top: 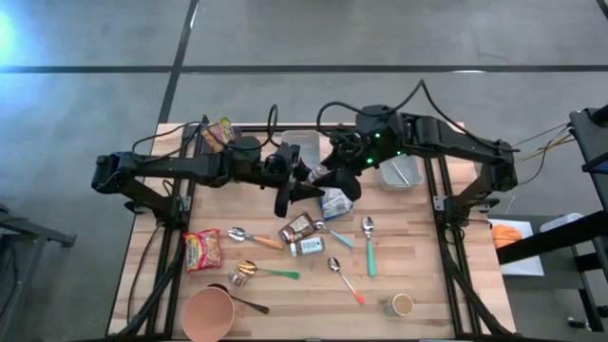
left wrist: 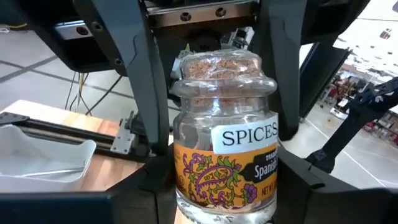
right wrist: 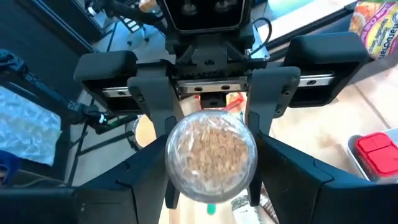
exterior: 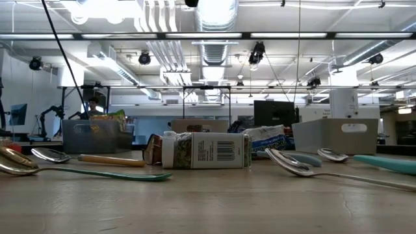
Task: Pick & Place Food Item
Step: Put the right brown seasoning bottle into the left gray bin
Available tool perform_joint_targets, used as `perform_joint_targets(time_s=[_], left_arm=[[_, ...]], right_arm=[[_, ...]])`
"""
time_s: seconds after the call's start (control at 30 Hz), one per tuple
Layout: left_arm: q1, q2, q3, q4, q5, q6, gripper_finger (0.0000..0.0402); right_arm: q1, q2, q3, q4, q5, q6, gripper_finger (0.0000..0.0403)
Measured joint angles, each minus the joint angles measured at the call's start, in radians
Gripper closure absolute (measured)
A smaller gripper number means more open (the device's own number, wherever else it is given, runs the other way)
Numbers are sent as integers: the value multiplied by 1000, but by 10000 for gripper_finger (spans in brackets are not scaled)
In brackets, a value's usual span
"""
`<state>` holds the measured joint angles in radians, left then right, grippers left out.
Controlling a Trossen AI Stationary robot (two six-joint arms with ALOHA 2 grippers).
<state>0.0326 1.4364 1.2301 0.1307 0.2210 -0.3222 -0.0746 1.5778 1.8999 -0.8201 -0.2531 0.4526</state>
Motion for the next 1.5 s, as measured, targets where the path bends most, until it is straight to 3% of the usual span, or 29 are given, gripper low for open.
perform_joint_targets(time_s=[0.83, 1.23, 1.5], left_arm=[[0, -1, 0, 3, -3, 11, 224], [-1, -1, 0, -111, 80, -22, 224], [-2, -1, 0, -141, 137, -39, 224]], right_arm=[[-8, -17, -1, 32, 7, -4, 177], [-92, -13, -2, -132, -196, -16, 177], [-97, 19, -2, -135, -313, -57, 177]])
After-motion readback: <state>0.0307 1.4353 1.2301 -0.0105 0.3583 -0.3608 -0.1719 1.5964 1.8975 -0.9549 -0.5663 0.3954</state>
